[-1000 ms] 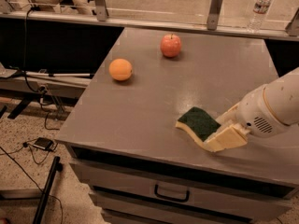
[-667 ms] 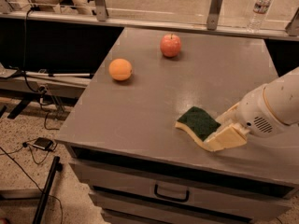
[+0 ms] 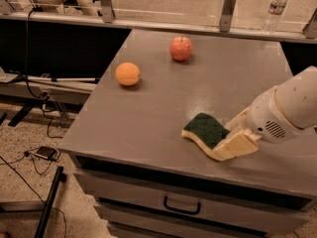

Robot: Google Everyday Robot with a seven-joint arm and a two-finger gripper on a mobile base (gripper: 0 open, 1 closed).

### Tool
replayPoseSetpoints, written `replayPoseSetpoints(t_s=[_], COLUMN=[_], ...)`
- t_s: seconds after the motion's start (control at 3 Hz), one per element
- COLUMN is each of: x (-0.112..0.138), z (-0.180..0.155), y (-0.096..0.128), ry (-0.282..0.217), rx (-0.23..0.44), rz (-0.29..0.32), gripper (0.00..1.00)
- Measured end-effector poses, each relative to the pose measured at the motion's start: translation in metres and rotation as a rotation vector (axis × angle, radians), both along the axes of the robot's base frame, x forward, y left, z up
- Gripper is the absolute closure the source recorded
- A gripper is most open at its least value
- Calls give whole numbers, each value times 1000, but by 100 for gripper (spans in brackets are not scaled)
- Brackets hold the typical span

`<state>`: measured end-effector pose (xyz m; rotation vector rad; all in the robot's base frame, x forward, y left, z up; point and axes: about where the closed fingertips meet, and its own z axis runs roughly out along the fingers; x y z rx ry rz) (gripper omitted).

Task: Move sponge near apple

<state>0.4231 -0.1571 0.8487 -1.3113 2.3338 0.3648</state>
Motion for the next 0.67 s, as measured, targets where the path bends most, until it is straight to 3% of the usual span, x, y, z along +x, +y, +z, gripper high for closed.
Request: replayPoseSetpoints(t_s=[0.33, 0.67], x=[13, 44], z=[18, 48], y=[1, -4], ry=[-3, -53], rx=[-32, -88], rz=[-9, -45], gripper=[100, 100])
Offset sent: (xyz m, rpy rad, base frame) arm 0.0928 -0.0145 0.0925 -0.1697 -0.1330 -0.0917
